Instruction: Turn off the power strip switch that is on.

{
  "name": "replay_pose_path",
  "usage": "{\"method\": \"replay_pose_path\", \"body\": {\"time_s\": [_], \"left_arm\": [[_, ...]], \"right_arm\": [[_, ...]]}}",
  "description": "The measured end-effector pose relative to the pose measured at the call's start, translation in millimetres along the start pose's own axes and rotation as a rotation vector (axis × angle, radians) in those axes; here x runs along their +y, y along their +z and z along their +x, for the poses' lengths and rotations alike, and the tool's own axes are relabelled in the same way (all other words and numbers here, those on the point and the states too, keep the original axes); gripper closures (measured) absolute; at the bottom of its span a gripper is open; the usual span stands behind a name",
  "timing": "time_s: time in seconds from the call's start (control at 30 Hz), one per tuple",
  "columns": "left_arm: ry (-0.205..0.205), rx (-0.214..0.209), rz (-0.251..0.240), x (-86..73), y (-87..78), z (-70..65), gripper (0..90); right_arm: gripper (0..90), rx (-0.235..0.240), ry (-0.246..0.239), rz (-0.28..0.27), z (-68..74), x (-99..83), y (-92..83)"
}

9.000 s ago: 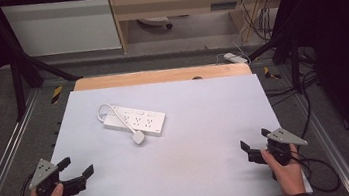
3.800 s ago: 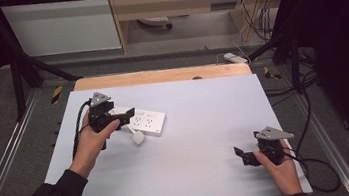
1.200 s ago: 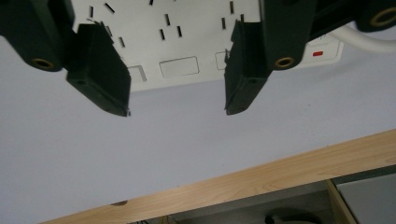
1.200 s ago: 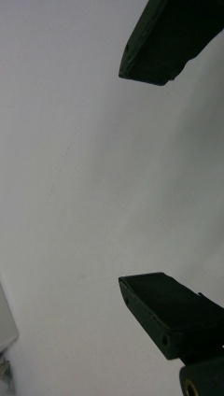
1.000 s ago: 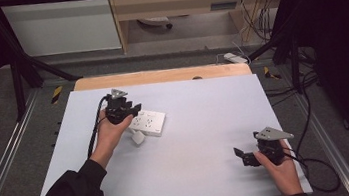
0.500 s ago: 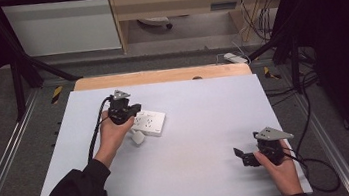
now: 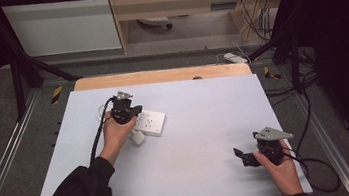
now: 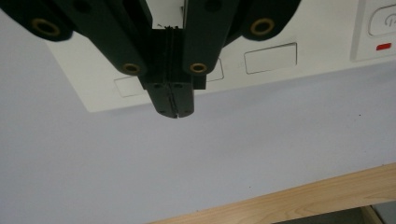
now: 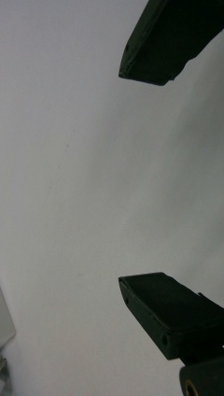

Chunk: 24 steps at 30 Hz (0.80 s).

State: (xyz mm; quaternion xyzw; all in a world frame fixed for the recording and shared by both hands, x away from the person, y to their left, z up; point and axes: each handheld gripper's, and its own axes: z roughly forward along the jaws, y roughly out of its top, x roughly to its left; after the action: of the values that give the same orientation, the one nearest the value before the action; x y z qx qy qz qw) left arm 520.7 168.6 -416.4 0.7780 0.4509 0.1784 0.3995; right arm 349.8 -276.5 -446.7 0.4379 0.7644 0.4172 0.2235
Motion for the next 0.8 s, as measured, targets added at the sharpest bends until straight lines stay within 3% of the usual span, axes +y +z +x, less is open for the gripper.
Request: {"method": "replay_pose_path", "body": {"time_s": [0.8], "left_arm": [[0.002,0.008,0.034,-4.6,10.3,1.7,90.0]], "right_arm": [[3.0,0.005,-0.001,0.003,0.1,0.0,0.1]]}}
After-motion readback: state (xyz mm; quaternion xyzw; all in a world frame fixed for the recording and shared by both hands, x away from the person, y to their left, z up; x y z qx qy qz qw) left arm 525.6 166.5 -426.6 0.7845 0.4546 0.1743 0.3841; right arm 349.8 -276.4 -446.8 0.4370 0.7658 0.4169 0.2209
